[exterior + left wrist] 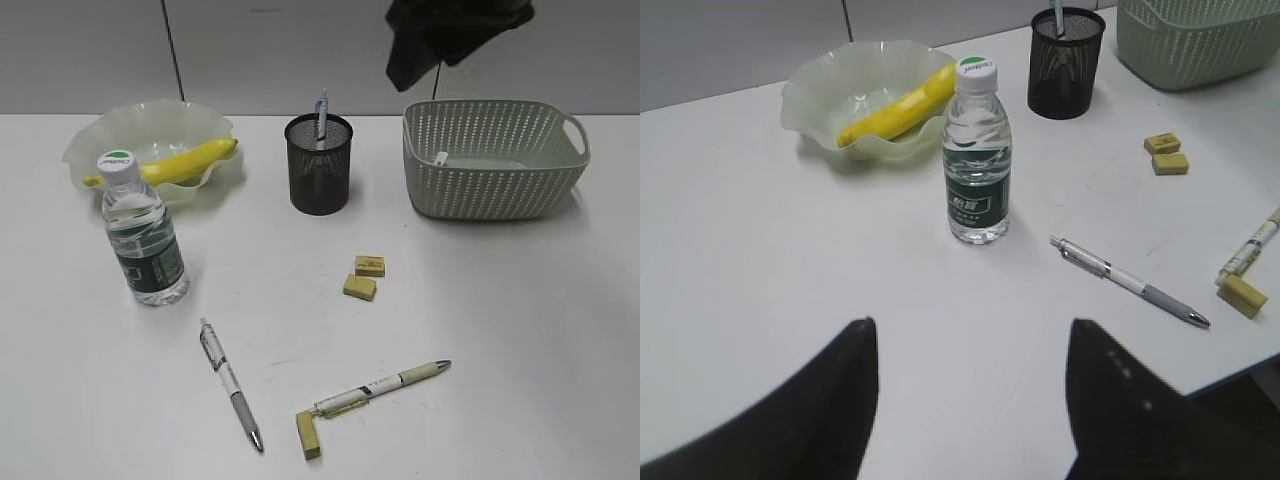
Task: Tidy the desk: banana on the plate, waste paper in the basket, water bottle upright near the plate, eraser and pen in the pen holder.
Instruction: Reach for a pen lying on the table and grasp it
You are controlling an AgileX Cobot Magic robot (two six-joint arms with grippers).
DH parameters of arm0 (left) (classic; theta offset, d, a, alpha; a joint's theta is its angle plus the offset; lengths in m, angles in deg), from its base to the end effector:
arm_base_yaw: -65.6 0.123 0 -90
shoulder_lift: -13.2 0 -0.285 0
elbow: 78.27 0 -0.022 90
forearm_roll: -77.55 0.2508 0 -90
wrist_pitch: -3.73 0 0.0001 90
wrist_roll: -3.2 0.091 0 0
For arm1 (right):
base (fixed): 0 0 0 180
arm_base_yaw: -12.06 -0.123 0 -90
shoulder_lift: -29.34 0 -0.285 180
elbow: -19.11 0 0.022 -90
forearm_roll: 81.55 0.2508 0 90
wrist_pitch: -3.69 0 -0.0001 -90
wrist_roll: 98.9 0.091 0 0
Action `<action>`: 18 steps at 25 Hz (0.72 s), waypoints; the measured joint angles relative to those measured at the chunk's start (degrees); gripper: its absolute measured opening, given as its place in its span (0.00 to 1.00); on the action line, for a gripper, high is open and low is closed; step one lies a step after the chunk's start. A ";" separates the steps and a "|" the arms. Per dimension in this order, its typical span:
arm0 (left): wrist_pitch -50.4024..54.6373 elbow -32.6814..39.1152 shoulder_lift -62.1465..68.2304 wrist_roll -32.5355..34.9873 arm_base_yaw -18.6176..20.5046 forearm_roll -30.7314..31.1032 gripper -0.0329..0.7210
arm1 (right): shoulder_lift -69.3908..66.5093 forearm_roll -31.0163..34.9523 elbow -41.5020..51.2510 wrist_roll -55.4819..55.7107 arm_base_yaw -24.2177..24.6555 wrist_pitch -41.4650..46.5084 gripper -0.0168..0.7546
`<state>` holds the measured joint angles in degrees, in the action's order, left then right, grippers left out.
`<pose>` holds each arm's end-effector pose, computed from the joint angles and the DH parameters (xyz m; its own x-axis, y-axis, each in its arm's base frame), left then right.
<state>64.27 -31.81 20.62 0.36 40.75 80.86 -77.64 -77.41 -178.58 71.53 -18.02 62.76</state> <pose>-0.0074 0.0085 0.2878 -0.3825 0.1539 -0.9111 0.3702 0.9290 0.0015 0.3272 0.1960 0.3434 -0.6616 -0.5325 -0.5280 -0.6193 0.7850 -0.0158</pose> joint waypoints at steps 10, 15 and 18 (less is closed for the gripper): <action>0.00 0.00 0.00 0.00 0.00 0.00 0.62 | 28.43 0.00 26.80 0.24 0.00 0.99 0.68; 0.00 0.00 0.00 0.00 0.00 0.00 0.60 | 44.23 0.00 40.54 1.02 0.00 0.99 0.68; 0.00 0.00 0.00 0.00 0.00 0.00 0.60 | 55.09 0.00 47.38 1.61 0.00 1.05 0.68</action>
<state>64.27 -31.81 20.62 0.36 40.75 80.86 -22.55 -77.41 -131.20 73.14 -18.02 63.81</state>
